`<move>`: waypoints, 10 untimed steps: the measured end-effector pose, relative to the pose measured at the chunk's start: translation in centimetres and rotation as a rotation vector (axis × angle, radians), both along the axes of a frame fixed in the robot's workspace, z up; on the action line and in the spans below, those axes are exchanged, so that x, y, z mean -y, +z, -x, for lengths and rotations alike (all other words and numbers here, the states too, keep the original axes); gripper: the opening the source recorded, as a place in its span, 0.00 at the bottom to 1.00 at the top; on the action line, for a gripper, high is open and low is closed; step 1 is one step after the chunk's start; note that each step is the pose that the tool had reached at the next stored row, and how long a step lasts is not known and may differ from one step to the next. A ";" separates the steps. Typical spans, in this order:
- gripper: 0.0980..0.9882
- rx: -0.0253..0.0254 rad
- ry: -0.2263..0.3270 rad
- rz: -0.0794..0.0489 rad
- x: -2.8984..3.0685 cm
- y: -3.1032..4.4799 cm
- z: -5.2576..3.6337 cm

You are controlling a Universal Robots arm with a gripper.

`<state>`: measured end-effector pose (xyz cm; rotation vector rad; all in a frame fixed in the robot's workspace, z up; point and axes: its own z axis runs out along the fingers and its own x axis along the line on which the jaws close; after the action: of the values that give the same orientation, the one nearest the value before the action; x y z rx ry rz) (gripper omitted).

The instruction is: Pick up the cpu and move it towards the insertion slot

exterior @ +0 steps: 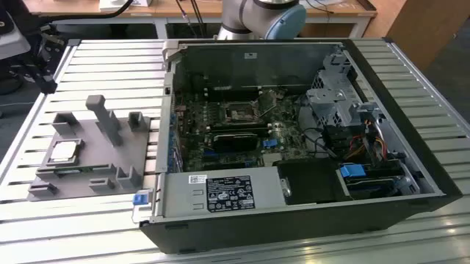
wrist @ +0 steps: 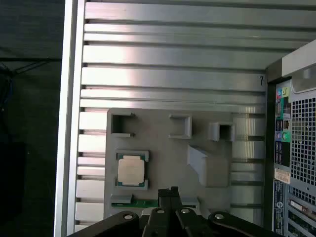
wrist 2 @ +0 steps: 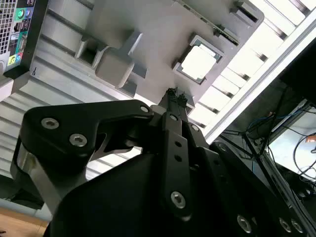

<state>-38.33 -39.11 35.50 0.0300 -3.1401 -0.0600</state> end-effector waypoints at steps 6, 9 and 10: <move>0.01 -0.0001 0.000 0.000 0.00 0.01 0.07; 0.01 0.0000 0.000 0.000 0.00 0.00 0.15; 0.01 -0.0001 0.000 0.000 0.00 0.00 0.17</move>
<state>-38.50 -39.11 35.50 0.0300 -3.1400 -0.0600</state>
